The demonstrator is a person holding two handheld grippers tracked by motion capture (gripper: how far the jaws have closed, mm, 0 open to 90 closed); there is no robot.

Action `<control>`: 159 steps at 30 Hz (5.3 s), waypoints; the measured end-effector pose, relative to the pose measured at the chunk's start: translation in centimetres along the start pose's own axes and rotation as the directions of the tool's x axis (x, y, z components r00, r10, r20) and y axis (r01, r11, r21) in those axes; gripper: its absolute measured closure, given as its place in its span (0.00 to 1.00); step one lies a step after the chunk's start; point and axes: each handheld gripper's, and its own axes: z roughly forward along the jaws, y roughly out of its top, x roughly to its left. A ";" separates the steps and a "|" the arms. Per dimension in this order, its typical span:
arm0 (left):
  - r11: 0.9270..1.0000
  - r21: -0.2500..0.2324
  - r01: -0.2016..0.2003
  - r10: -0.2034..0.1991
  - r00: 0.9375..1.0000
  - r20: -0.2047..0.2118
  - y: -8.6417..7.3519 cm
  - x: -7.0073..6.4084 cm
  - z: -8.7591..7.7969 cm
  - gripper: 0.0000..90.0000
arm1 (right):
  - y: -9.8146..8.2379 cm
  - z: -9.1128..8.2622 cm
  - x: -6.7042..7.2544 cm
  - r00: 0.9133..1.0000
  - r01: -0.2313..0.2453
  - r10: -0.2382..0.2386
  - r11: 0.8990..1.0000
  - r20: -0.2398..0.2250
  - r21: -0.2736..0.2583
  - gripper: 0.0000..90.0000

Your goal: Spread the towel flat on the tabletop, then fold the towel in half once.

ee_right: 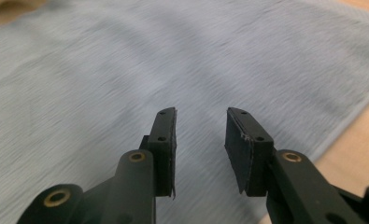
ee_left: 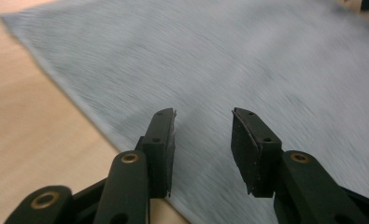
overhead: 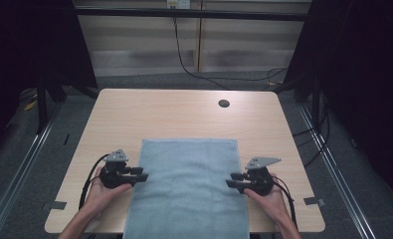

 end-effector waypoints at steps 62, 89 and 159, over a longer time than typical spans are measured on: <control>0.992 -0.092 0.091 -0.099 0.991 -0.087 0.1 4.4 -1.9 0.54 | 3.5 4.6 -9.0 0.982 -0.117 0.120 0.993 0.144 -0.029 0.74; 1.000 -0.025 0.013 -0.016 0.990 -0.142 2.9 5.1 3.0 0.58 | 3.3 4.8 -8.1 0.991 -0.117 0.119 0.993 0.059 -0.024 0.87; 0.872 -0.484 -0.081 0.061 0.997 -0.056 21.4 2.2 -12.2 0.90 | 23.9 -11.3 -7.4 0.996 0.050 -0.012 0.896 0.089 -0.441 0.88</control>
